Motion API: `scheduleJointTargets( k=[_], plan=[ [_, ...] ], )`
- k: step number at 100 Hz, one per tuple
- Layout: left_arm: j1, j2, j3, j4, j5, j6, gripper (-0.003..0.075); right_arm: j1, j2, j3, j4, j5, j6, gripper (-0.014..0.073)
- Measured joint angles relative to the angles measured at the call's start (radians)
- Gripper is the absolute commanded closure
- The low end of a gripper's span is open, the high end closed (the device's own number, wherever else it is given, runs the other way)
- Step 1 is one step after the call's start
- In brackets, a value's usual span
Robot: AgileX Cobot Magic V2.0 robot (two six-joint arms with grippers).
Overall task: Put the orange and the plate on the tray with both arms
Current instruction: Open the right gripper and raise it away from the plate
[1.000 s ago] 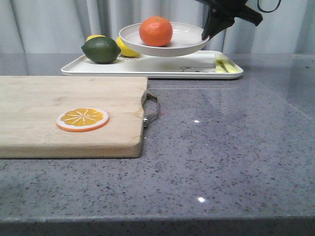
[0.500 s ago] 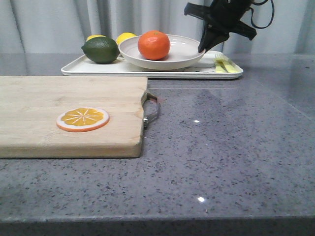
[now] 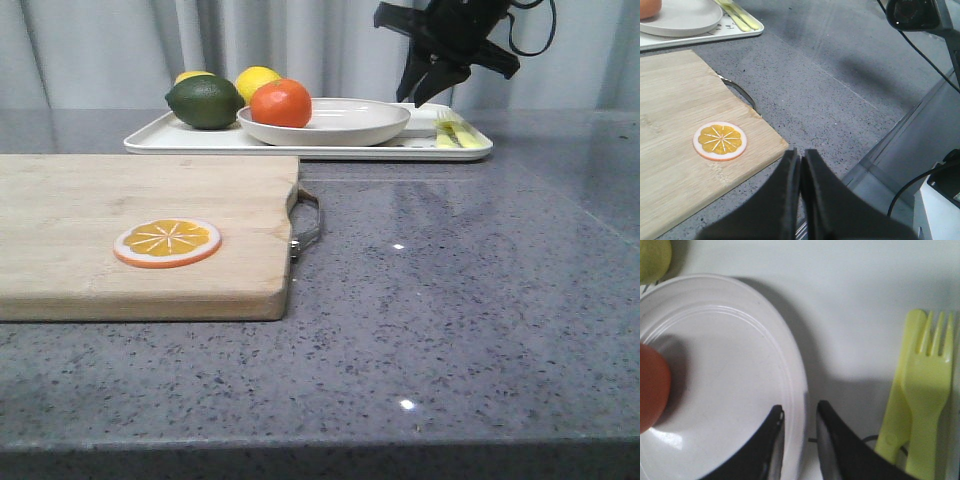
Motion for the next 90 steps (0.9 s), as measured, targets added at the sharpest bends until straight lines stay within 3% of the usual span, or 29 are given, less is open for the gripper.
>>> scheduleJointTargets(
  k=[14, 38, 57, 90],
  plan=[
    [0.0, 0.0, 0.0, 0.0, 0.0, 0.0, 0.0741, 0.0, -0.021, 0.0, -0.005, 0.019, 0.0, 0.0426],
    [0.0, 0.0, 0.0, 0.0, 0.0, 0.0, 0.0741, -0.004, -0.098, 0.0, -0.093, 0.109, 0.0, 0.0666],
    [0.0, 0.0, 0.0, 0.0, 0.0, 0.0, 0.0741, -0.004, -0.146, -0.002, -0.137, 0.195, -0.001, 0.0661],
    [0.0, 0.0, 0.0, 0.003, -0.024, 0.0, 0.0741, 0.036, -0.239, -0.002, -0.194, 0.197, -0.006, 0.0661]
  ],
)
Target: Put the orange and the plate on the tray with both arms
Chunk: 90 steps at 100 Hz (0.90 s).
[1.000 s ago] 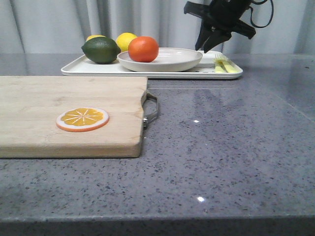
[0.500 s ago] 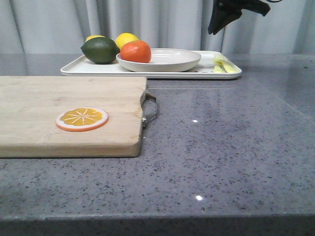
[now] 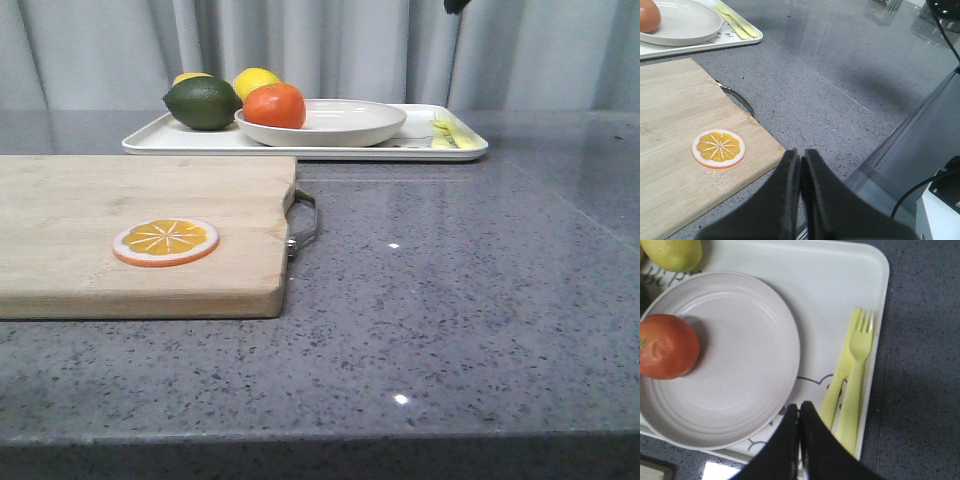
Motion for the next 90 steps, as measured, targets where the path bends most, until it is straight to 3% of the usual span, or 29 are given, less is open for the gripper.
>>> scheduleJointTargets(
  k=[13, 14, 15, 57, 90],
  plan=[
    [0.0, 0.0, 0.0, 0.0, 0.0, 0.0, 0.0741, 0.015, -0.063, 0.025, -0.007, 0.0, -0.002, 0.0661],
    [0.0, -0.438, 0.0, 0.0, 0.0, 0.0, 0.0741, 0.015, -0.07, 0.031, -0.009, 0.0, -0.002, 0.0661],
    [0.0, 0.0, 0.0, 0.0, 0.0, 0.0, 0.0741, 0.016, -0.074, 0.034, -0.009, 0.0, -0.002, 0.0661],
    [0.0, 0.0, 0.0, 0.0, 0.0, 0.0, 0.0741, 0.015, -0.387, 0.365, -0.024, -0.005, -0.019, 0.0661],
    [0.0, -0.003, 0.0, 0.0, 0.0, 0.0, 0.0741, 0.015, -0.691, 0.774, -0.024, -0.194, -0.079, 0.0661]
  ],
)
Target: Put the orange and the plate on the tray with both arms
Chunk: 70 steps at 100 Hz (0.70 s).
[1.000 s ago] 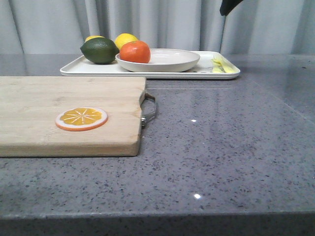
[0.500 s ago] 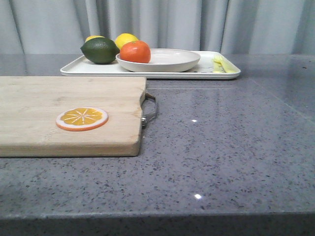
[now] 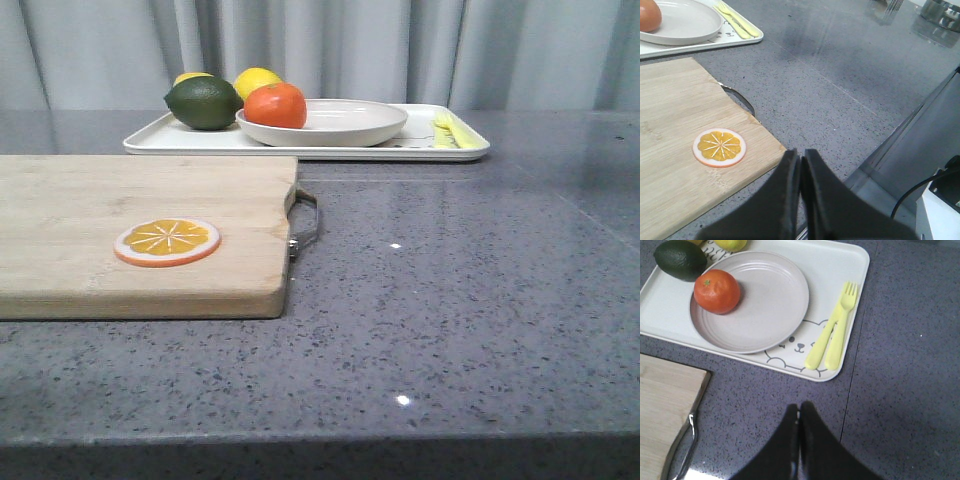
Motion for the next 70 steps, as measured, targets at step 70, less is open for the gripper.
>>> scheduleJointTargets(
  k=[70],
  plan=[
    [0.0, -0.138, 0.065, 0.022, 0.002, 0.0, 0.0741, 0.0, -0.623, 0.87, 0.0, -0.449, -0.062, 0.0661]
  ],
)
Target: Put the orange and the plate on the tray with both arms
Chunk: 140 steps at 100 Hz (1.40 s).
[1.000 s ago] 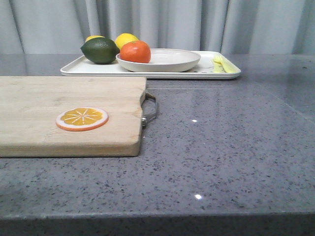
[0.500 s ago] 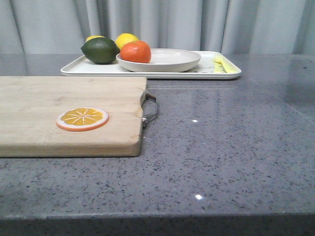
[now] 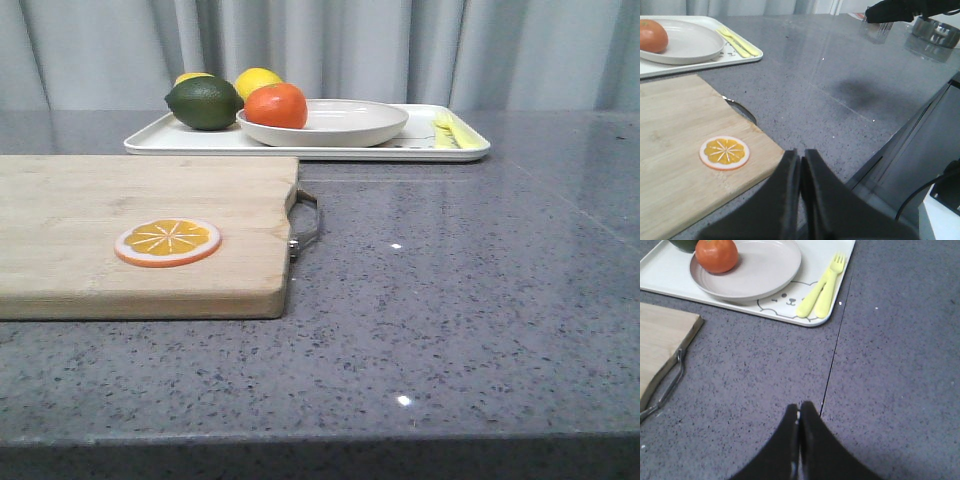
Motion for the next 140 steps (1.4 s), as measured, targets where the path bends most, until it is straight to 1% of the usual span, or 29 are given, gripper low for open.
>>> scheduleJointTargets(
  k=[26, 40, 54, 140],
  plan=[
    [0.0, -0.008, 0.07, -0.024, -0.028, 0.0, 0.0741, 0.0, -0.244, 0.21, 0.0, -0.043, 0.0, 0.0661],
    [0.0, -0.008, 0.076, -0.026, -0.043, 0.0, 0.0741, 0.0, -0.36, 0.281, 0.0, -0.053, 0.0, 0.0661],
    [0.0, -0.008, 0.076, -0.026, -0.045, 0.0, 0.0741, 0.0, -0.433, 0.317, 0.0, -0.054, 0.0, 0.0661],
    [0.0, -0.008, 0.078, -0.037, -0.045, 0.0, 0.0741, 0.0, -0.452, 0.319, 0.0, -0.054, 0.0, 0.0661]
  ],
)
